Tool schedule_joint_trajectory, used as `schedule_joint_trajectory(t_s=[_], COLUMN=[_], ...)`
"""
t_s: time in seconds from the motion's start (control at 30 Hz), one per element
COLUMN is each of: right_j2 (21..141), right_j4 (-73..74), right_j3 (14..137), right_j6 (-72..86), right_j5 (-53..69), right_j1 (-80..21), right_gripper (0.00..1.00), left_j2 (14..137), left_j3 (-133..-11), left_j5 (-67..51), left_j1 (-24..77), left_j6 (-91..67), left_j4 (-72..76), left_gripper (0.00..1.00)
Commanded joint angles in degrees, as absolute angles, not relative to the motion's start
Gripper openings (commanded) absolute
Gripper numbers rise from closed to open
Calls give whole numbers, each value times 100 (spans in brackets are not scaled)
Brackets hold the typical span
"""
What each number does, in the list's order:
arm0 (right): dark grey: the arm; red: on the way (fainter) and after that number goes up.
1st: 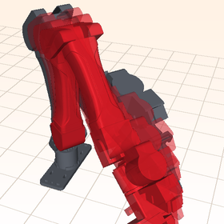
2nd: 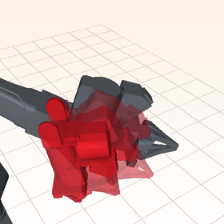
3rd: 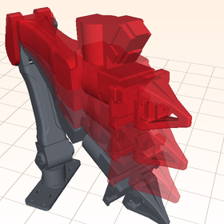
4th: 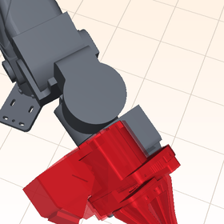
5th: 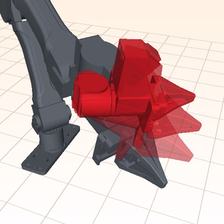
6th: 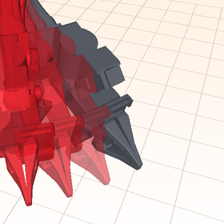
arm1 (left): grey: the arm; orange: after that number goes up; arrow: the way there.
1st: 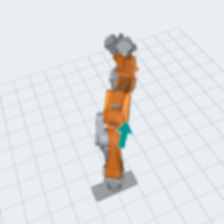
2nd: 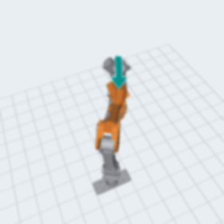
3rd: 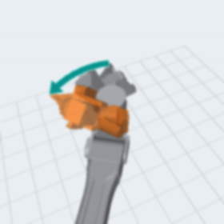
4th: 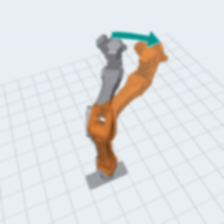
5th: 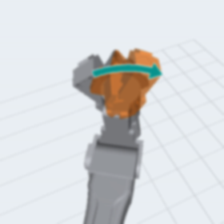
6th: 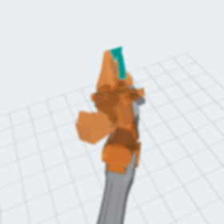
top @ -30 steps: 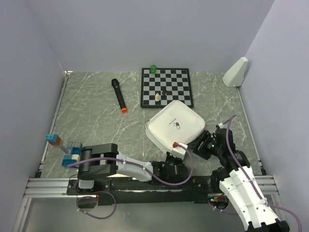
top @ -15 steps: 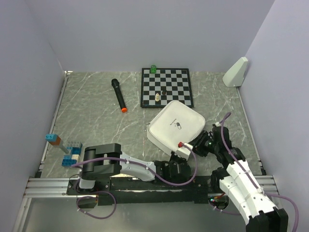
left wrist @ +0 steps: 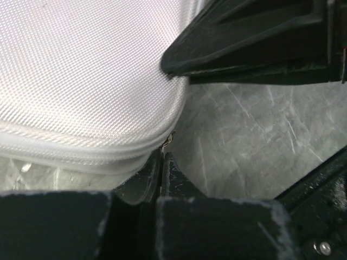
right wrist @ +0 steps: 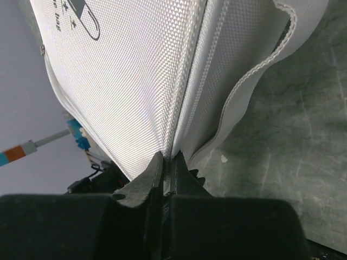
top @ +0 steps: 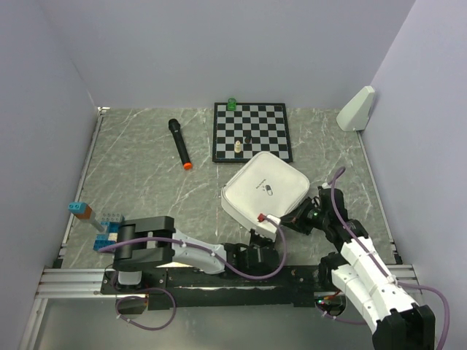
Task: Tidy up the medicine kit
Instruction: Zip the medicine box at the center of the board.
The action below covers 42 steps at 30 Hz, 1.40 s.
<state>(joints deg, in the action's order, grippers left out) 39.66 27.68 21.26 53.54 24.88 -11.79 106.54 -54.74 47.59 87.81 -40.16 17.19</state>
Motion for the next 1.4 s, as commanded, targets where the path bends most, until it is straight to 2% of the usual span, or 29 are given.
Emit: schedule_joint_trajectory(t_s=[0.0, 0.63, 1.0, 1.37], right_j2=[4131, 4219, 4640, 4720], right_j4=[2505, 2759, 3006, 3208], right_j3=[2083, 2250, 2645, 2795], right_j6=[5256, 4896, 3999, 3533], right_j5=[2153, 2022, 2065, 2004], right_j1=[-1169, -1169, -1169, -1169], right_gripper=[0, 0, 0, 0], left_j2=[10214, 9212, 8859, 8746], left_j3=[-4809, -3894, -3463, -3525], left_j5=[4807, 5344, 4852, 4482], left_j1=[8833, 8631, 7375, 6013], left_j6=[-4683, -6257, -5784, -5520], left_j4=[1020, -570, -45, 255], left_gripper=[1, 1, 1, 1])
